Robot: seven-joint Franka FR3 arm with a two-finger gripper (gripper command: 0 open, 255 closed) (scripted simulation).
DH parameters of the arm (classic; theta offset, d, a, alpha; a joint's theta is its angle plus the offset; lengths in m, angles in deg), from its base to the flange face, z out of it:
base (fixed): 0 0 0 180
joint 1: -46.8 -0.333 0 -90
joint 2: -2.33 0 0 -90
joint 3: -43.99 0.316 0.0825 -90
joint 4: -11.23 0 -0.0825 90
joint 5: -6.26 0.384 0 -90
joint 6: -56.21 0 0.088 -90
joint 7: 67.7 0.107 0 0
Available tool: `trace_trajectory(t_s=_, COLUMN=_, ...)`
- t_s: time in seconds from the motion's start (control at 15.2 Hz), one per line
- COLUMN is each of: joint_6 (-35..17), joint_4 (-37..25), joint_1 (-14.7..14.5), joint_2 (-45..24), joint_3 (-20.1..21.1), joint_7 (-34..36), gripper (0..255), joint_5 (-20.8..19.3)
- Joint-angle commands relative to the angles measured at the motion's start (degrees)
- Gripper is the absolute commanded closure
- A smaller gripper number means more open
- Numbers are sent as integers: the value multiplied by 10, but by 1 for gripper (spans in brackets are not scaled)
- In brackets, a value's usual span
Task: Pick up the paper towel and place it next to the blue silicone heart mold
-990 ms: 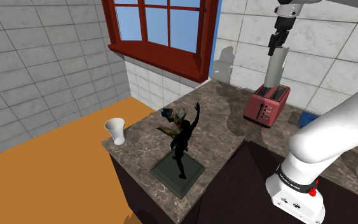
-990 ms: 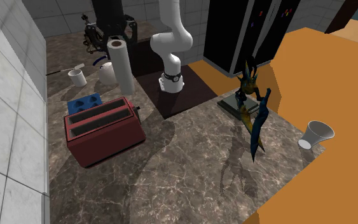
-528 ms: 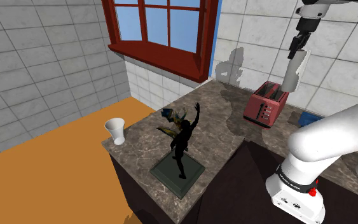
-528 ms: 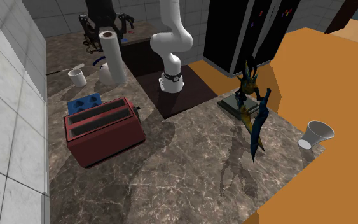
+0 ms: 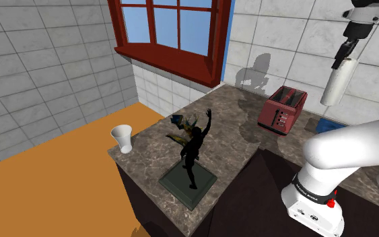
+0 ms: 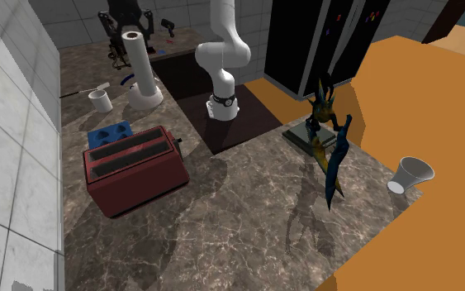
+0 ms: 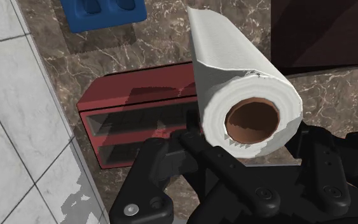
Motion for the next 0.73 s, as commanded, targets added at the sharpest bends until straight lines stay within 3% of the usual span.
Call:
trace_trajectory(t_s=0.0, joint_6=12, joint_4=3, joint_1=12, joint_2=20, joint_3=-13, joint_7=-23, gripper=255, joint_5=-14)
trace_trajectory(t_s=0.66, joint_6=57, joint_4=-5, joint_1=62, joint_2=92, joint_3=-85, joint_7=-140, gripper=255, joint_5=-87)
